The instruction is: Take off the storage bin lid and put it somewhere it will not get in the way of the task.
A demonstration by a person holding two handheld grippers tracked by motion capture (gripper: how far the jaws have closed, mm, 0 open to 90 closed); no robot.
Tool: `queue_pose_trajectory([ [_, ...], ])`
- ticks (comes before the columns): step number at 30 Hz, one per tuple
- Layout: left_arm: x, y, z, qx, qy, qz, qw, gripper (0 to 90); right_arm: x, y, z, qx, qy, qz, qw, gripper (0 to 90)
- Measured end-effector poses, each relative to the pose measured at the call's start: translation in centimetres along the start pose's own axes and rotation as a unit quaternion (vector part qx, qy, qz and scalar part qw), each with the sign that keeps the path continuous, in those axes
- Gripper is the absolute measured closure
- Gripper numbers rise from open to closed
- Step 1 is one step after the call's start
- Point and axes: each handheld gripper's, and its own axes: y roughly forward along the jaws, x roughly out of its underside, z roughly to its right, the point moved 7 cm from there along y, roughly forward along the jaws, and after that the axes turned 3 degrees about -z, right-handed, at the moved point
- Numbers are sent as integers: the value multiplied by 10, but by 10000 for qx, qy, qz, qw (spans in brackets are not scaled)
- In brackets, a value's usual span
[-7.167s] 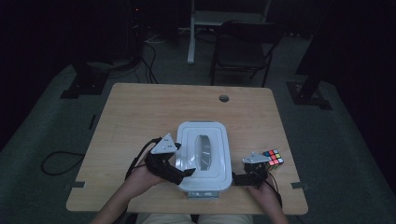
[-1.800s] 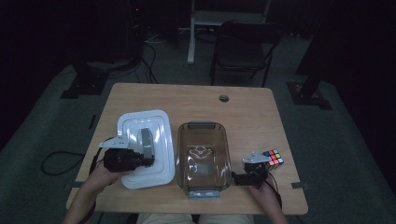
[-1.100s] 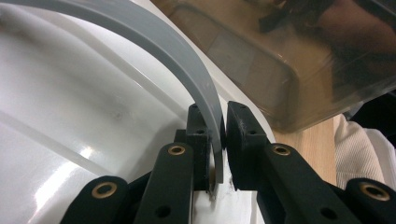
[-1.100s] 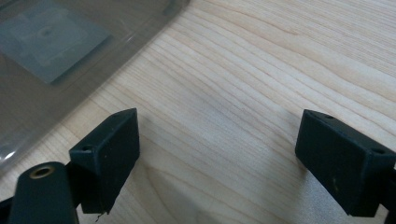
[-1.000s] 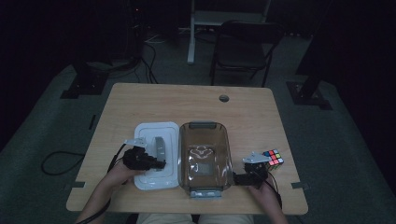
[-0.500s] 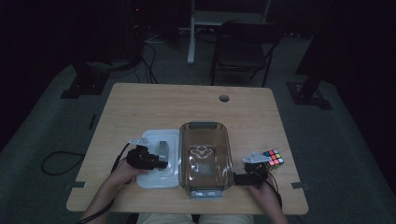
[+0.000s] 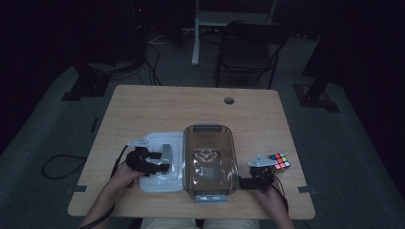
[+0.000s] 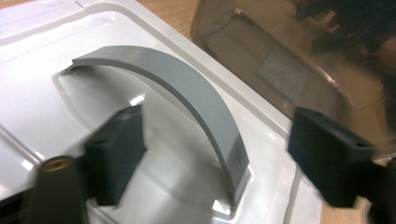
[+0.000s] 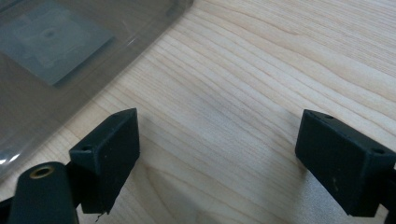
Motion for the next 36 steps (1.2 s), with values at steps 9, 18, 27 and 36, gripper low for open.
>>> queue_pose_trajectory([
  [9,2,-14,5,-584,22,-16,9983,88,0,0,0,-1,0,0,10000,136],
  [18,10,-30,-4,-1264,-102,80,9919,5,0,0,0,-1,-3,-3,10000,136],
  [27,28,-53,-28,-2239,-783,599,9696,5,0,0,0,-2,0,0,10000,136],
  [36,51,-76,-53,-3440,-1301,405,9290,5,0,0,0,1,1,-2,10000,134],
])
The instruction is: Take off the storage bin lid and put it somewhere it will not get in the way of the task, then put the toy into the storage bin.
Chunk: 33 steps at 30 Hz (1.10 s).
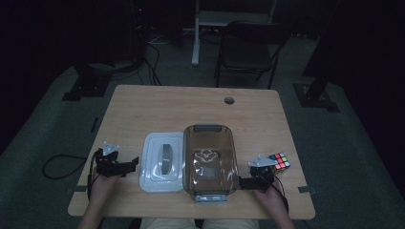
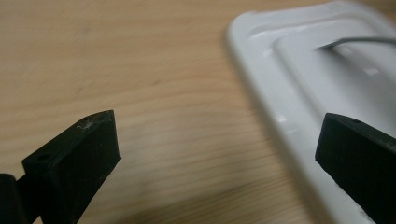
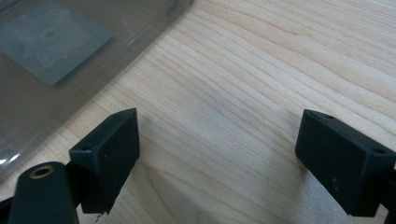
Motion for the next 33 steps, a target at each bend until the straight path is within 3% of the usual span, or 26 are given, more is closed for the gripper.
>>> queue_pose_trajectory([
  [3,7,5,-3,-208,13,-186,9996,5,0,0,0,4,4,-4,10000,133],
  [6,10,8,-3,-175,-75,-250,9995,5,0,0,0,6,4,-4,10000,133],
  [7,11,10,-2,-12,-161,-246,9996,5,0,0,0,6,4,-4,10000,133],
  [9,14,13,-2,23,-189,-292,9994,5,0,0,0,5,4,-4,10000,132],
  [12,14,14,-2,-45,-150,-268,9995,6,0,0,0,40,48,-11,10000,128],
  [15,15,17,-2,-360,59,-396,9986,6,0,0,-1,71,71,-6,9999,128],
  [33,16,16,-1,-417,0,-380,9984,6,-1,0,1,51,54,-102,9999,119],
])
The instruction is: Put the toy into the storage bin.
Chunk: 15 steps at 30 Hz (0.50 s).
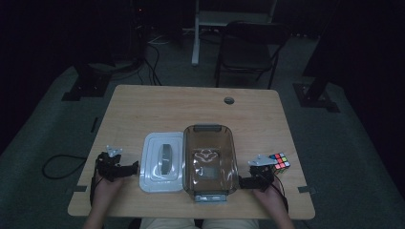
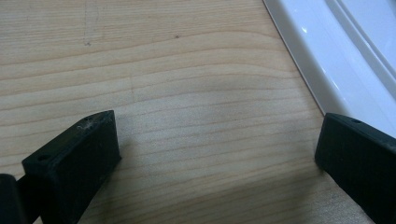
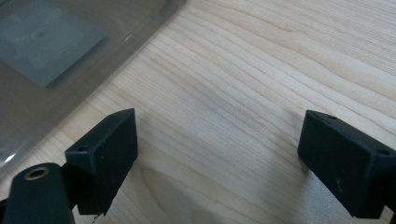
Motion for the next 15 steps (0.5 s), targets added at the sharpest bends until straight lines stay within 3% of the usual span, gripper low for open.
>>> queue_pose_trajectory([
  [15,1,0,1,24,23,4,10000,5,-3,-1,-5,-89,-94,-278,9995,134],
])
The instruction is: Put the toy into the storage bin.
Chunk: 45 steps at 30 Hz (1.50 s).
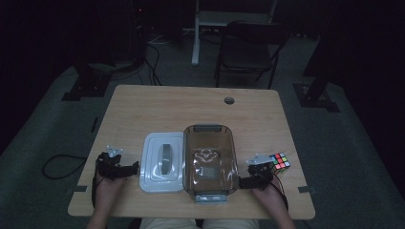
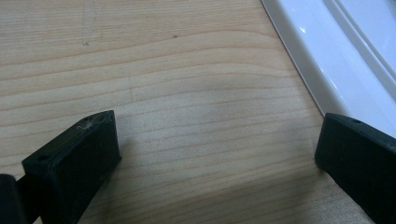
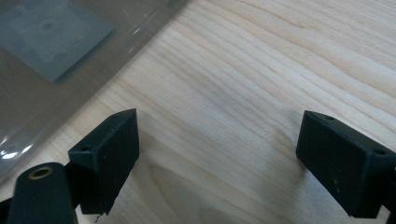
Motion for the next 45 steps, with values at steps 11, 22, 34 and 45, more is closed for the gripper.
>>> queue_pose_trajectory([
  [11,0,0,0,17,20,2,10000,5,-18,-36,4,262,158,776,9965,135],
  [22,0,0,1,27,27,-1,10000,6,-18,-71,39,1061,539,1375,9833,130],
  [34,0,0,1,26,41,-5,10000,6,7,-81,80,1734,1044,1335,9702,119],
  [45,0,0,1,28,45,-5,10000,6,30,-66,95,1585,1352,1060,9723,129],
])
